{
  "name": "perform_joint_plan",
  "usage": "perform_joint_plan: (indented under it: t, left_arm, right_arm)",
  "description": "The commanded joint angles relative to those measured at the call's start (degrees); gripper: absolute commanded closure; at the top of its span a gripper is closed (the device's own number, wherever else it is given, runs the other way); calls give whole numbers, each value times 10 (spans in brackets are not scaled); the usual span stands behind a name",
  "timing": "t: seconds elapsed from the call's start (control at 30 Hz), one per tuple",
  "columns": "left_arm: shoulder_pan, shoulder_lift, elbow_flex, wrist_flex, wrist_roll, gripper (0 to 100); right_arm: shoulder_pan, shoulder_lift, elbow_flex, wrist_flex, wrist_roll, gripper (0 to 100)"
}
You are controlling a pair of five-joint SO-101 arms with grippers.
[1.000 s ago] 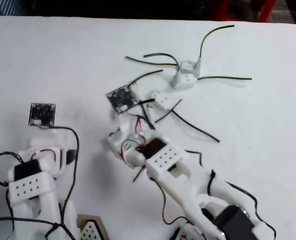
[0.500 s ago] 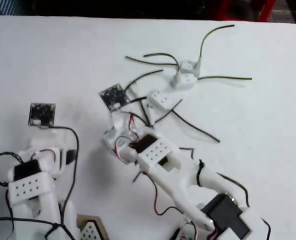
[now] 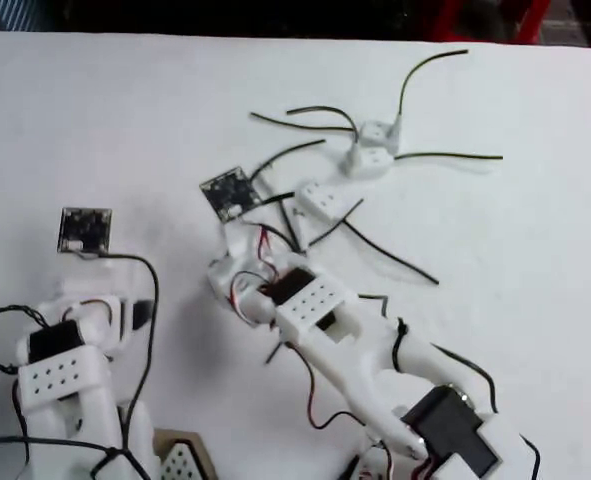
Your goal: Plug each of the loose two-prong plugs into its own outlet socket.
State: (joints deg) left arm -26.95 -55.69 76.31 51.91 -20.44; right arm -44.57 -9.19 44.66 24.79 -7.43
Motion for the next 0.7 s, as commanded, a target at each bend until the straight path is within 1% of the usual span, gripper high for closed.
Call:
perform_joint_plan:
  t: [0.0, 0.07, 0.2, 0.27, 0.5, 0.67]
  left_arm:
    - [-5, -12, -2, -11, 2, 695]
    - [-5, -12, -2, -11, 2, 695]
    - [-5, -12, -1, -11, 2, 695]
    - [-5, -12, -1, -11, 2, 695]
    - [-5, -12, -1, -11, 2, 695]
    - [-5, -12, -1, -11, 2, 695]
  right_arm:
    - [12, 18, -24, -7, 8, 982]
    - [16, 41, -30, -9, 27, 982]
    - [36, 61, -40, -5, 32, 982]
    - [43, 56, -40, 0, 33, 982]
    - [52, 7, -40, 70, 33, 982]
    - [50, 29, -40, 69, 33, 982]
